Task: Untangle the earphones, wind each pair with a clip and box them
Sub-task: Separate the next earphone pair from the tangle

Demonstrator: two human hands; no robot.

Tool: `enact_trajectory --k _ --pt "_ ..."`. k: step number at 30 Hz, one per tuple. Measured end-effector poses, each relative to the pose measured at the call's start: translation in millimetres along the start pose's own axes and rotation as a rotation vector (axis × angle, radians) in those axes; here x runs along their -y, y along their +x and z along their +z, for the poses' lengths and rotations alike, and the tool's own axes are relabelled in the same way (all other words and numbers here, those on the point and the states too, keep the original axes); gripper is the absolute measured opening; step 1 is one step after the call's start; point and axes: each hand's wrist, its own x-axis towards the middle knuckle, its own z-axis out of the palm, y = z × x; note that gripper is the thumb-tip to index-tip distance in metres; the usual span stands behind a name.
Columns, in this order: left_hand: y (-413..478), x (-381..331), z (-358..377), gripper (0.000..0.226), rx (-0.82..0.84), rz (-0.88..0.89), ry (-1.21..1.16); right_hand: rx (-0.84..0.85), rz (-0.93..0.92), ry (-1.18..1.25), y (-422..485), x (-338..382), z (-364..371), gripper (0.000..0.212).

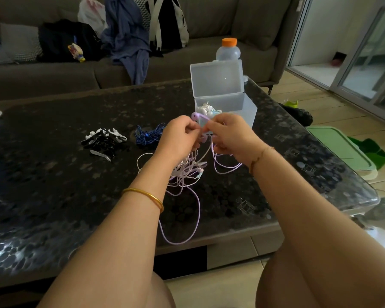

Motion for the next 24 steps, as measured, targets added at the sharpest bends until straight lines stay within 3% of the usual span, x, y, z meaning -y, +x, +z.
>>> enact_trajectory --k 4,9,14,24 --pt "-1 -1 -4 0.011 0.118 -0.042 -0.12 -0.224 -0.041 0.074 7 -3 5 0.018" --pt "-5 -3 0 0.014 0.217 0.024 0.069 -0.229 -0.019 0.156 12 -2 13 0.018" --pt "-4 0 -2 0.01 0.241 -0.051 0.077 -0.216 -0.08 0.195 14 2 20 0.017" --pt "0 4 -6 0.012 0.22 -0.282 -0.333 -0.382 -0.04 0.189 30 -8 14 0.021"
